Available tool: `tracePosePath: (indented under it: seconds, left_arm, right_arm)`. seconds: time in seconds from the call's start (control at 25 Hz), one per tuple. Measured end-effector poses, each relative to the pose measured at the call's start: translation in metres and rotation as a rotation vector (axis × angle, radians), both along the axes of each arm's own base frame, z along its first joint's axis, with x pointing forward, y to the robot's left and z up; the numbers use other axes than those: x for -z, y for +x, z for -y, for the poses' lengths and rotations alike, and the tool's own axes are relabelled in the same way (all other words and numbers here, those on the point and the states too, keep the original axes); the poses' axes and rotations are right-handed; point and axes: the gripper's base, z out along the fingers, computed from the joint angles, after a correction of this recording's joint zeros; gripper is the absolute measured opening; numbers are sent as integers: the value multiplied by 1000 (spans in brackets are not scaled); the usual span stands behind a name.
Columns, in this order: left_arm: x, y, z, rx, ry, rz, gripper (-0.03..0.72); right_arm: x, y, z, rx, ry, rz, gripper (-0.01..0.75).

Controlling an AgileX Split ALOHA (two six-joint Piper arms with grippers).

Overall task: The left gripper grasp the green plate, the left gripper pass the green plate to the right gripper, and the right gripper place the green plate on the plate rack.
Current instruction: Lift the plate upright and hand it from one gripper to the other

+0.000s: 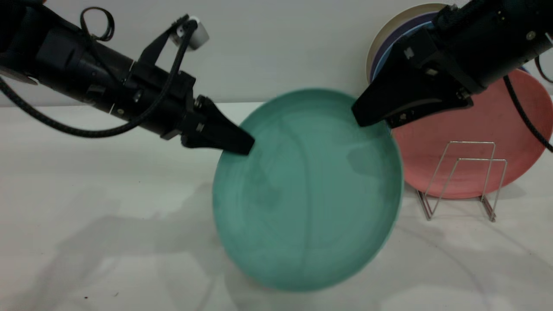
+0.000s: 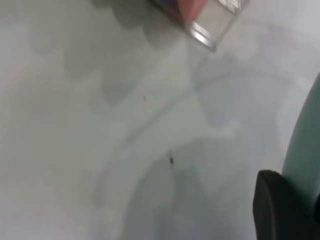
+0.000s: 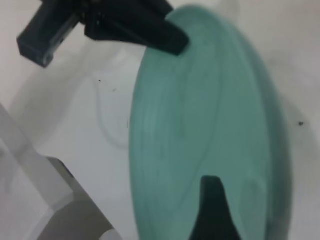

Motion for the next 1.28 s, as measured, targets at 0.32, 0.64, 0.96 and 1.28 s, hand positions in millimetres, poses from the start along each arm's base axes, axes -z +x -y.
tracePosePath:
  seconds: [0.32,0.64,0.96,1.28]
  left_arm:
    - [-4,3,2,-29,-54,25,16]
    - [-6,3,6,-31,-65,25,28]
    - [-8,3,5,-48,-70,19,368]
    - [-25,9,-16,-153,-45,-31,704]
  right_arm:
    - [15,4,-1,16,-4,-39,523]
    - [16,7,2,28,-26,-3,110]
    - [15,12,2,8,-36,77,92]
    - [2,12,5,-28,-81,195,90]
